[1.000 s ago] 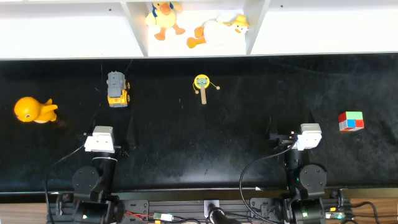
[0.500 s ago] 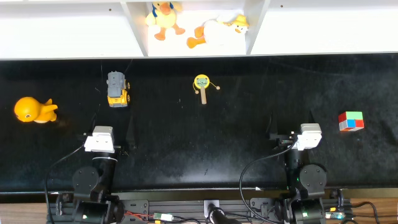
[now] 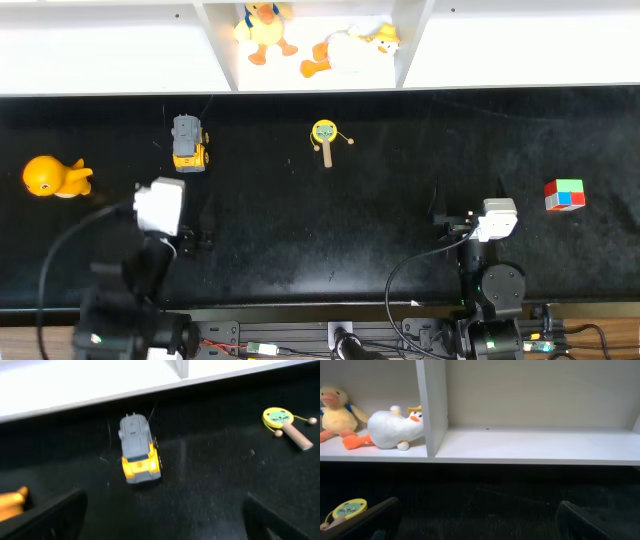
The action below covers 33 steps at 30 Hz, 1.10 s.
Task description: Store Toys
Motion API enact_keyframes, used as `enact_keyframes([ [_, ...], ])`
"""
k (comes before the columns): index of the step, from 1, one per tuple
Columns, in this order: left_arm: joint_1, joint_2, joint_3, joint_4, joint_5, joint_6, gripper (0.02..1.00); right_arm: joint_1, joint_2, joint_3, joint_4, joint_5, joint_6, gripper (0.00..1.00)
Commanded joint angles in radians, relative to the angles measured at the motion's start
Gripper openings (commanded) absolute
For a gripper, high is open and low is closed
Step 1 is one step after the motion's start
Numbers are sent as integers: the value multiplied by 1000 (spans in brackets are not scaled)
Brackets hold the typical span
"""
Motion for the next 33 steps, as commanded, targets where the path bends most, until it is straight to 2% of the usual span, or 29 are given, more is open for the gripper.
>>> enact_keyframes([
  [1, 125, 191, 208, -111, 154, 181, 993, -2, 2, -13, 6, -7, 3, 993],
  [6, 403, 330, 331, -169, 381, 298, 993, -2, 2, -13, 6, -7, 3, 996],
  [11, 672, 397, 346, -179, 616, 299, 996, -2, 2, -13, 6, -8, 3, 1000],
  [12, 706, 407, 346, -181, 633, 299, 996, -2, 2, -13, 6, -8, 3, 996],
  [16, 786, 446, 346, -177, 619, 305, 996, -2, 2, -13, 6, -7, 3, 993],
  [26, 798, 552, 344, -120, 394, 306, 996, -2, 2, -13, 6, -7, 3, 993],
  [31, 871, 633, 344, -80, 373, 314, 998, -2, 2, -13, 6, -7, 3, 996],
  [33, 891, 669, 344, -80, 370, 369, 996, -2, 2, -13, 6, -8, 3, 993],
])
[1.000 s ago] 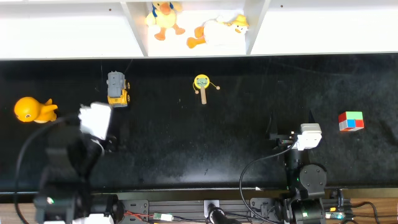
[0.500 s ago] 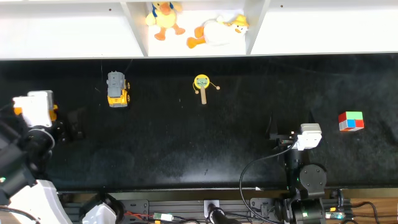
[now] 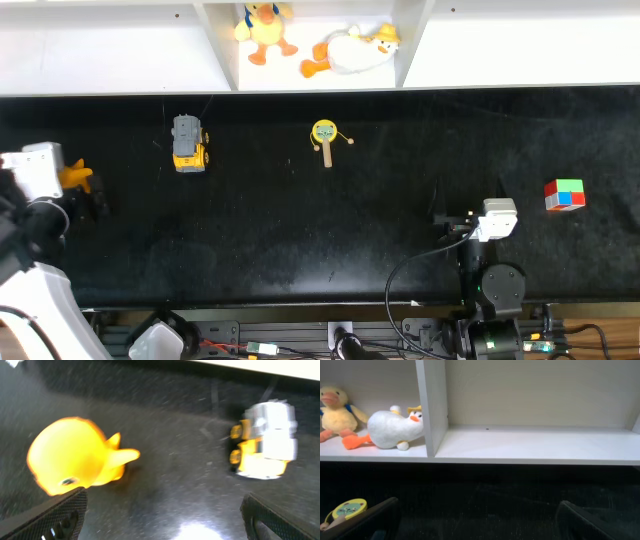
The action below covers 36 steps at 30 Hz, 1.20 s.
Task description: Store Toys
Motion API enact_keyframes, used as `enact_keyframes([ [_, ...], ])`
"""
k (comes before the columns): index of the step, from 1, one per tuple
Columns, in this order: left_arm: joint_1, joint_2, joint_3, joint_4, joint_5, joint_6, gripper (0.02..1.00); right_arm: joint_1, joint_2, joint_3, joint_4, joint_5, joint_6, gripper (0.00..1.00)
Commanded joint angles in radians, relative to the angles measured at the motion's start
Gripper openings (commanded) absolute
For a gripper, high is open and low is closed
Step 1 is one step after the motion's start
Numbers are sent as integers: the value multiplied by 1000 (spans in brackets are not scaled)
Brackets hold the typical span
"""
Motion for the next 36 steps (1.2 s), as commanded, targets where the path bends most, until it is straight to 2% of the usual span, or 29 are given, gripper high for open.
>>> enact_keyframes([
  [1, 48, 73, 22, 6, -47, 100, 998, -1, 2, -13, 6, -8, 3, 996],
  [5, 67, 97, 22, 56, -136, 113, 998, -1, 2, -13, 6, -8, 3, 996],
  [15, 135, 147, 23, 144, -122, 113, 996, -1, 2, -13, 6, -8, 3, 996],
  [21, 134, 266, 52, 220, -43, 121, 996, -1, 2, -13, 6, -8, 3, 993],
  [27, 130, 378, 99, 244, -40, 156, 996, -1, 2, -13, 6, -8, 3, 993],
  [30, 130, 402, 112, 253, -11, 173, 1000, -1, 2, -13, 6, -8, 3, 996],
  [33, 130, 403, 114, 264, -10, 172, 950, -1, 2, -13, 6, -8, 3, 993],
  [36, 130, 403, 114, 272, -8, 173, 947, -1, 2, -13, 6, -8, 3, 996],
])
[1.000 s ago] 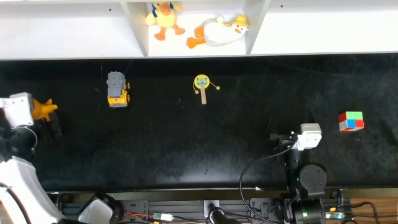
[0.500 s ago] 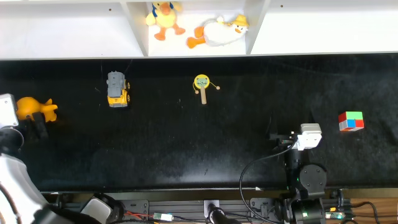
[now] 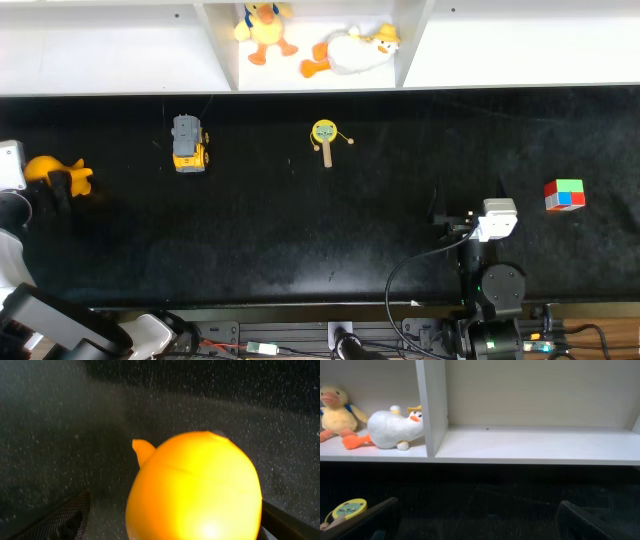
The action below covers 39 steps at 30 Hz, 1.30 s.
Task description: Store Toys
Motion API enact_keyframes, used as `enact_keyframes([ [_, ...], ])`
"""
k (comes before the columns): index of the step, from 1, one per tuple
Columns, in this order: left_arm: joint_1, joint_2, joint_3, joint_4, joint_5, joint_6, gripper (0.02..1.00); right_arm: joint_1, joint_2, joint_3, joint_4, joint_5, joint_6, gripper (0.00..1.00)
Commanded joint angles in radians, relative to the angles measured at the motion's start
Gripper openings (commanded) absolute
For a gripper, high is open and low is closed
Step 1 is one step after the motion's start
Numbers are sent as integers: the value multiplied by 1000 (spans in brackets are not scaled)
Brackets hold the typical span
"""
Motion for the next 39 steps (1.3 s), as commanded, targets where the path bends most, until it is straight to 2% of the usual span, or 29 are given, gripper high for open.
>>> enact_keyframes([
  [1, 1, 3, 31, 11, 40, 27, 947, -1, 2, -13, 5, -8, 4, 993],
  [4, 1, 3, 31, 14, 76, 49, 950, -1, 2, -13, 5, -8, 4, 993],
  [13, -8, 3, 31, 14, 84, 75, 943, -1, 2, -13, 5, -8, 4, 996],
  [15, -19, 3, 31, 14, 84, 76, 855, -1, 2, -13, 5, -8, 4, 993],
  [19, -34, 3, 31, 15, 84, 75, 531, -1, 2, -13, 5, -8, 4, 996],
  [23, -34, 3, 31, 10, 84, 75, 316, -1, 2, -13, 5, -8, 4, 996],
  [25, -34, 2, 31, 10, 85, 70, 244, -1, 2, -13, 5, -8, 4, 996],
  [27, -34, -8, 31, 7, 99, 63, 191, -1, 2, -13, 5, -8, 4, 996],
  [35, -39, -68, 129, -29, 217, -76, 154, -1, 2, -13, 5, -8, 4, 993],
  [39, -95, -68, 227, -43, 215, -117, 159, -1, 2, -13, 5, -8, 4, 996],
])
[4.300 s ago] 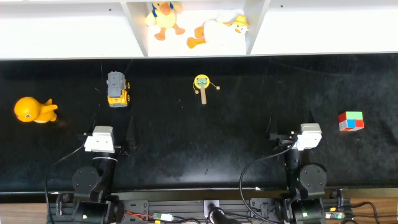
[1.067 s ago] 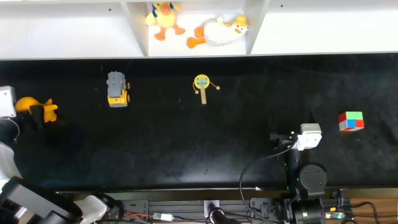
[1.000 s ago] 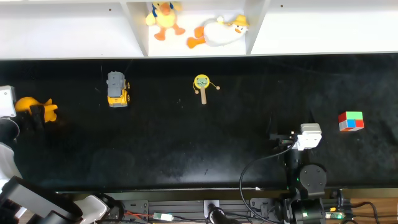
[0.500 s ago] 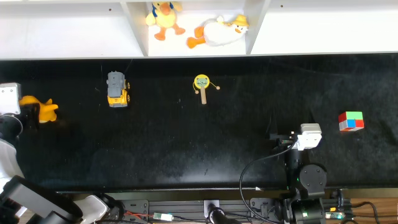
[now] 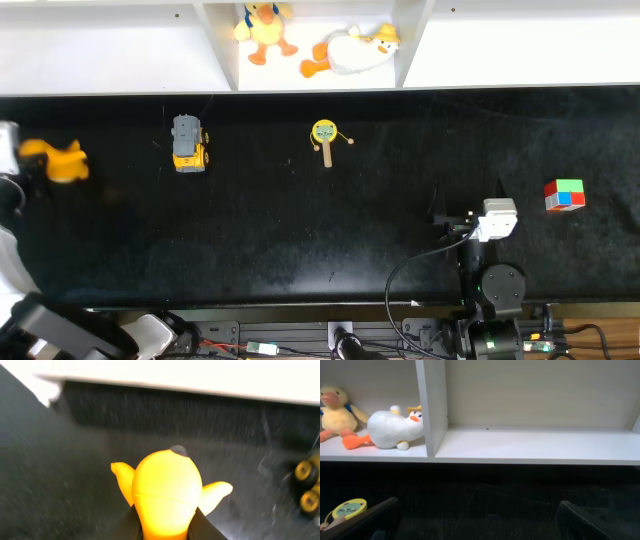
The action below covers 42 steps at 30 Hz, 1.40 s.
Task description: Store Toys
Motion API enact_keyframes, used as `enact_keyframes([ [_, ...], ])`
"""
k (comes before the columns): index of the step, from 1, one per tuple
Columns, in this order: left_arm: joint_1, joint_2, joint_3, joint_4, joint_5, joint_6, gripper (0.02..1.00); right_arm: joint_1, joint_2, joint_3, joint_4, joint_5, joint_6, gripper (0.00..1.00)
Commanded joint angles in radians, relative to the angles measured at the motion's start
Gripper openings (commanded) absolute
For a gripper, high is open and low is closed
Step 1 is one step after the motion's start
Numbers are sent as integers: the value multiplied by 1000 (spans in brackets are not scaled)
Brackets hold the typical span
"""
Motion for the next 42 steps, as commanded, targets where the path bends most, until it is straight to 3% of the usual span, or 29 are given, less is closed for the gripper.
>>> enact_keyframes([
  [1, -70, -31, 128, 1, 50, -81, 159, -1, 2, -13, 5, -7, 4, 996],
  [11, -246, -4, 254, 16, -121, -211, 172, -1, 2, -13, 5, -7, 4, 993],
  [17, -274, -3, 254, 36, -141, -244, 178, -1, 2, -13, 5, -7, 4, 996],
  [23, -335, 24, 260, 40, -280, -290, 205, -1, 2, -13, 5, -7, 4, 996],
  [33, -397, 74, 274, 38, -378, -342, 205, -1, 2, -13, 5, -7, 4, 996],
  [42, -398, 153, 367, -9, -377, -370, 215, -1, 2, -13, 5, -7, 4, 996],
])
